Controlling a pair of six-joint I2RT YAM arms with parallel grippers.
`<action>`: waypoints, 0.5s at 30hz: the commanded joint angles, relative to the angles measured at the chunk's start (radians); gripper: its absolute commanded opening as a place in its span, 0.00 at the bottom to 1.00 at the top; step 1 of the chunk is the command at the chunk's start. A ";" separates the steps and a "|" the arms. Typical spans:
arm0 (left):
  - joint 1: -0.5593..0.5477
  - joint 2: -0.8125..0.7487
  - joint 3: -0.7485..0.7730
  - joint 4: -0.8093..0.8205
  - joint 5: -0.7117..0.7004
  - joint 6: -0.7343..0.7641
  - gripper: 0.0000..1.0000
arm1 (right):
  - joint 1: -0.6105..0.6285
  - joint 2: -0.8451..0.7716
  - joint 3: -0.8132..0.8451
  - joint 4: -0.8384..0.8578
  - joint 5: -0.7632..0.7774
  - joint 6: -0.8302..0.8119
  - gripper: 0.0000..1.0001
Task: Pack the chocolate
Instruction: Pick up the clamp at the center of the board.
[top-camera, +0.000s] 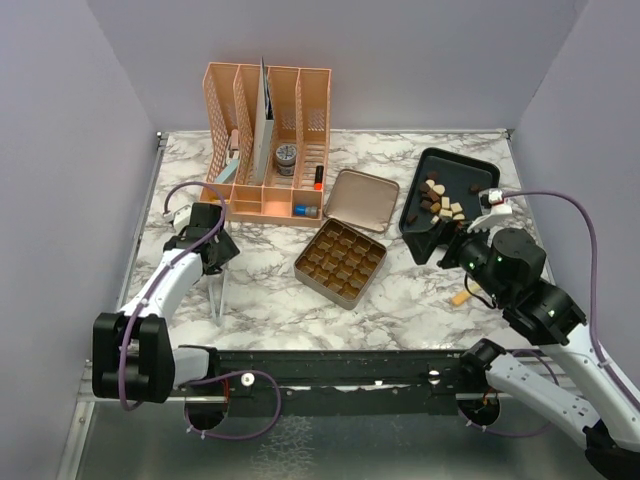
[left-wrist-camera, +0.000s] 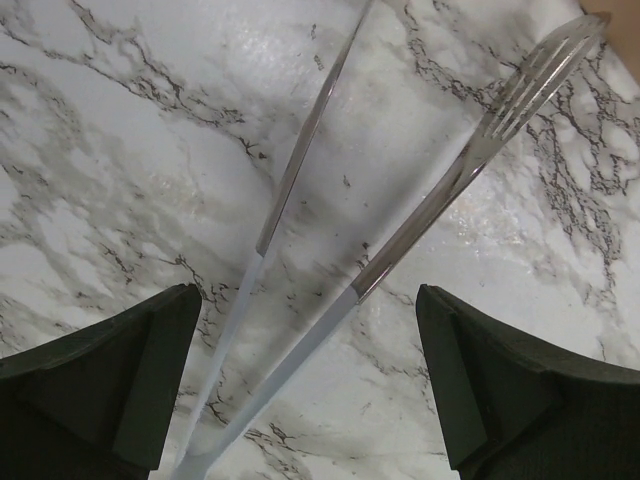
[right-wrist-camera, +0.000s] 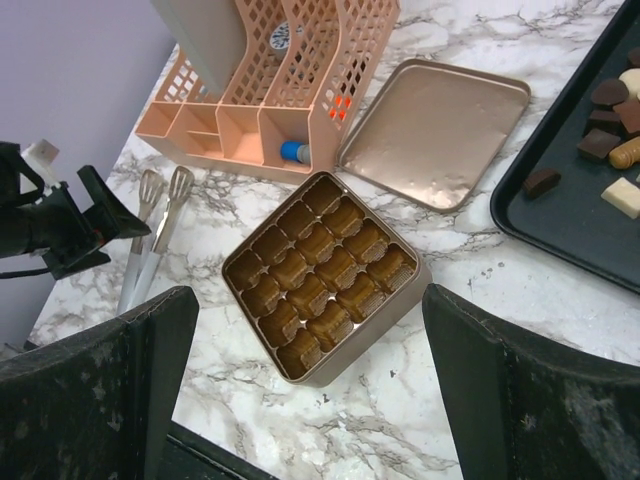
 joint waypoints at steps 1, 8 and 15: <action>0.013 0.023 -0.014 0.022 0.035 -0.019 0.99 | -0.003 -0.035 -0.010 0.015 -0.005 -0.023 1.00; 0.013 0.081 -0.043 0.027 0.086 -0.056 0.99 | -0.003 -0.068 -0.033 0.016 0.000 -0.027 1.00; 0.012 0.044 -0.066 0.027 0.167 -0.073 0.92 | -0.003 -0.072 -0.034 -0.001 0.002 -0.030 1.00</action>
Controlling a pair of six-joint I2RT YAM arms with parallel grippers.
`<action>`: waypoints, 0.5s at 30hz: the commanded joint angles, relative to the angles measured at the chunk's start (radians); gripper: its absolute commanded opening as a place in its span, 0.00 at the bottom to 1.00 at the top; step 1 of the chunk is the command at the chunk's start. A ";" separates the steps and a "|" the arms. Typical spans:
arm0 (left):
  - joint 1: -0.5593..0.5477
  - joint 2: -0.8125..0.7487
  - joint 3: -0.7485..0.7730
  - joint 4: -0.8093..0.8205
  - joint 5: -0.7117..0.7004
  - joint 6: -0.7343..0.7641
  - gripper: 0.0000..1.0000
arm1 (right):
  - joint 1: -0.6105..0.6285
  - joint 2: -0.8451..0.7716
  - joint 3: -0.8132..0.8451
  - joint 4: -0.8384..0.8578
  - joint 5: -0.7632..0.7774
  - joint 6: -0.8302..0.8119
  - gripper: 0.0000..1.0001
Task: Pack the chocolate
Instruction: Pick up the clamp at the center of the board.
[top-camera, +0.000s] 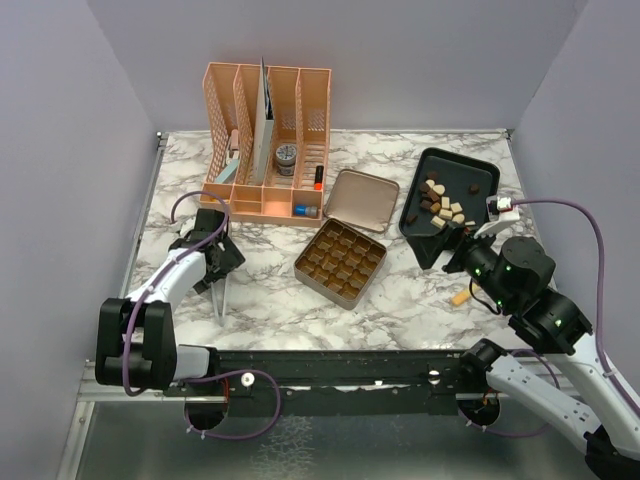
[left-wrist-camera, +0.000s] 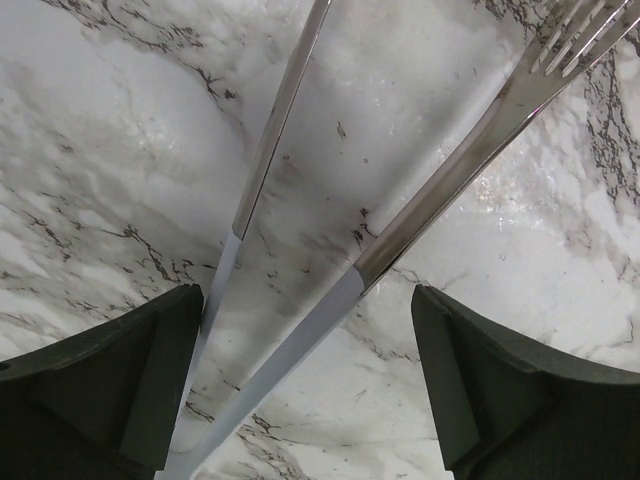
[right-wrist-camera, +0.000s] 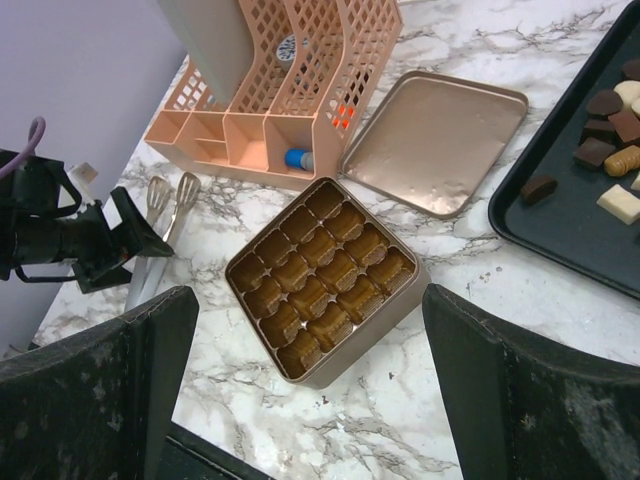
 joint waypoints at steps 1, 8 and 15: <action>0.003 -0.045 -0.026 0.006 0.083 -0.030 0.91 | -0.003 -0.009 -0.011 -0.005 0.001 -0.018 1.00; -0.028 -0.071 -0.071 0.005 0.119 -0.047 0.82 | -0.003 -0.026 -0.033 0.000 0.012 -0.004 1.00; -0.097 -0.056 -0.039 0.013 -0.043 -0.002 0.77 | -0.003 -0.026 -0.040 0.009 0.001 -0.008 1.00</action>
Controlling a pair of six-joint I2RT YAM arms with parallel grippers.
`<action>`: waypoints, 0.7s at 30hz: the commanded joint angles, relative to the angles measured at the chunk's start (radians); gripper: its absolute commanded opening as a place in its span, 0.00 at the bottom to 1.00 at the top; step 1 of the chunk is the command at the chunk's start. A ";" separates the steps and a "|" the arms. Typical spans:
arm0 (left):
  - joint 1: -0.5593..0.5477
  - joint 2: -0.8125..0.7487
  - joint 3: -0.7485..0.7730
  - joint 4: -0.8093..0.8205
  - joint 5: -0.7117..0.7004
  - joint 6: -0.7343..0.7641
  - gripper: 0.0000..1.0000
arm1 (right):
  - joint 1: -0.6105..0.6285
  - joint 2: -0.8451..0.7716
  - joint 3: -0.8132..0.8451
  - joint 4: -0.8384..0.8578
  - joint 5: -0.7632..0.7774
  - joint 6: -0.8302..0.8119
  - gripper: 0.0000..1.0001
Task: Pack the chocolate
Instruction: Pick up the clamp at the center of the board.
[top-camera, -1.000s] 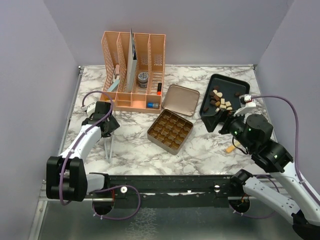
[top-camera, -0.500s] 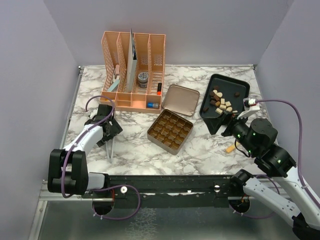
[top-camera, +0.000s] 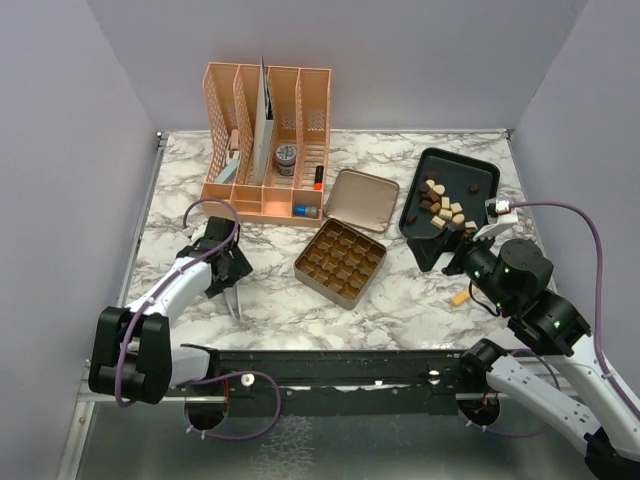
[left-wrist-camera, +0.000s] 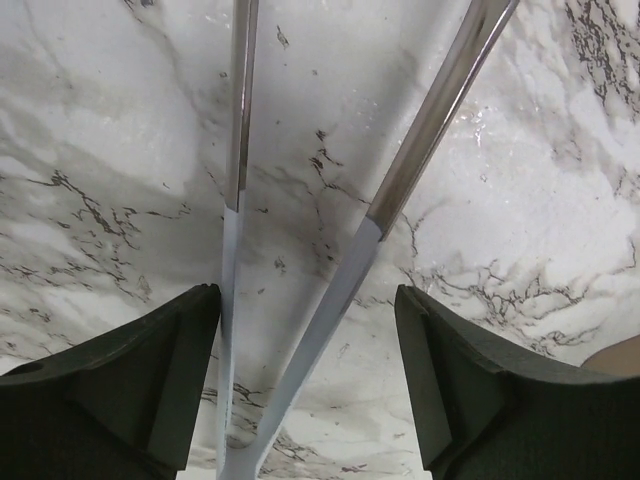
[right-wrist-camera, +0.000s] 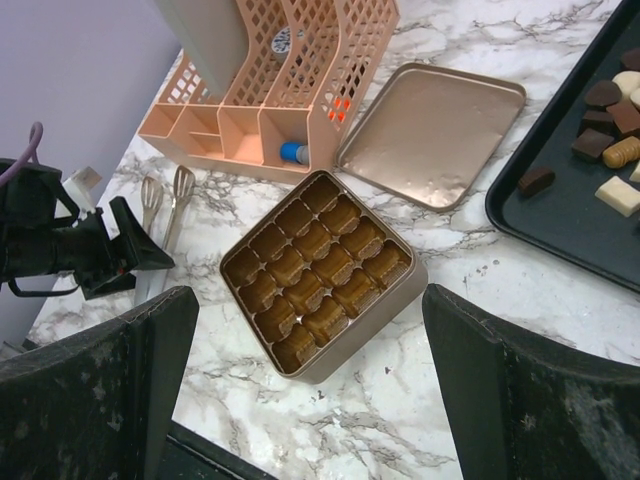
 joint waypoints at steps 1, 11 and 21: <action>-0.011 0.022 0.042 0.010 -0.087 0.066 0.77 | -0.003 -0.011 -0.018 0.013 -0.001 -0.010 1.00; -0.012 0.114 0.069 0.044 -0.019 0.142 0.82 | -0.003 -0.070 -0.029 0.038 -0.021 -0.049 1.00; -0.012 0.136 0.082 0.048 -0.074 0.164 0.75 | -0.003 -0.102 -0.027 0.038 -0.008 -0.093 1.00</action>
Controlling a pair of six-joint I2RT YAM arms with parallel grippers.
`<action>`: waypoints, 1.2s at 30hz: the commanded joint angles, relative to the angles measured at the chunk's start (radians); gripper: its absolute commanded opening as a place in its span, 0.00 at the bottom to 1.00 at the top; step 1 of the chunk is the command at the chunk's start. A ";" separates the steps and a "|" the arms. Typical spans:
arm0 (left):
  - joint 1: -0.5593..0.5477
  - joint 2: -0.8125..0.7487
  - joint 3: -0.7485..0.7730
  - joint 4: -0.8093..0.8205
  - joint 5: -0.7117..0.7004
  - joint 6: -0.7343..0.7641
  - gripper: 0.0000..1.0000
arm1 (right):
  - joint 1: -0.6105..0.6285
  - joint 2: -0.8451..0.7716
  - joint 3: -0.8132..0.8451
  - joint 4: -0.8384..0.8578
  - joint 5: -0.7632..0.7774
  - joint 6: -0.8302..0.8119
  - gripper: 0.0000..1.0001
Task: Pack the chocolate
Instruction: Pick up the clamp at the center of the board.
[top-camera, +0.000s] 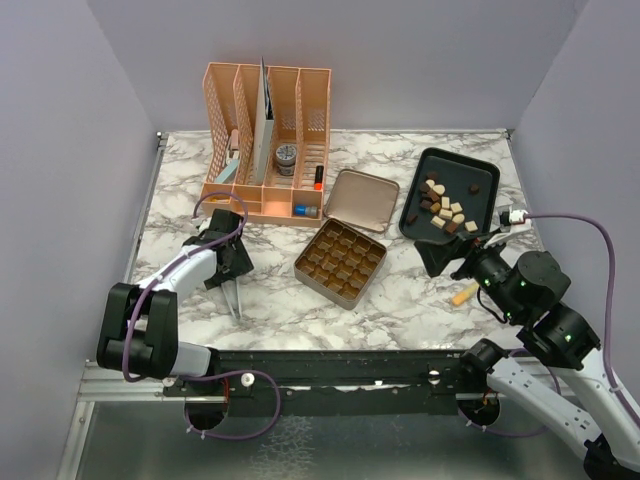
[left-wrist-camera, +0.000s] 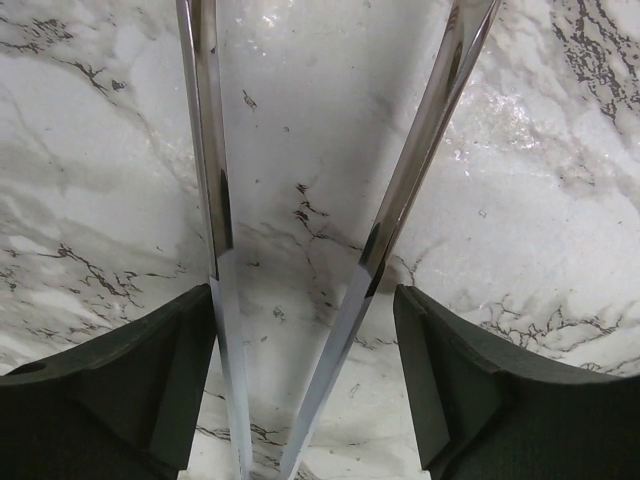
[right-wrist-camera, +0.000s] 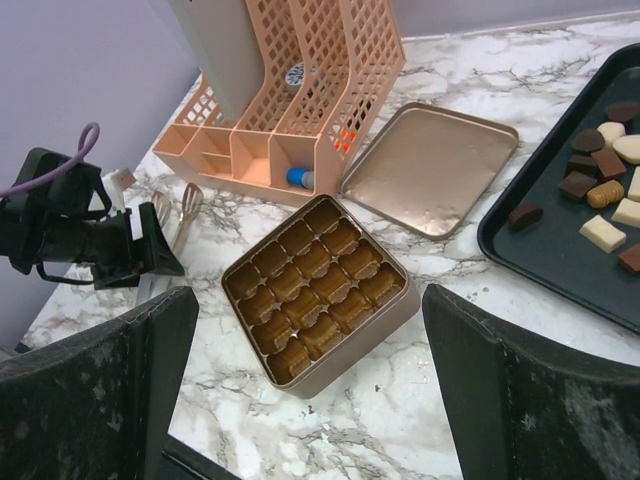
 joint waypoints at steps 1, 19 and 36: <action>-0.001 0.013 0.022 0.014 -0.044 0.024 0.74 | -0.002 -0.018 -0.007 0.014 -0.003 -0.032 1.00; 0.002 0.038 0.015 0.024 -0.052 0.036 0.74 | -0.003 -0.063 0.001 -0.020 0.016 -0.060 1.00; 0.002 0.008 0.006 0.019 -0.057 0.017 0.65 | -0.003 -0.079 -0.001 -0.025 0.014 -0.054 1.00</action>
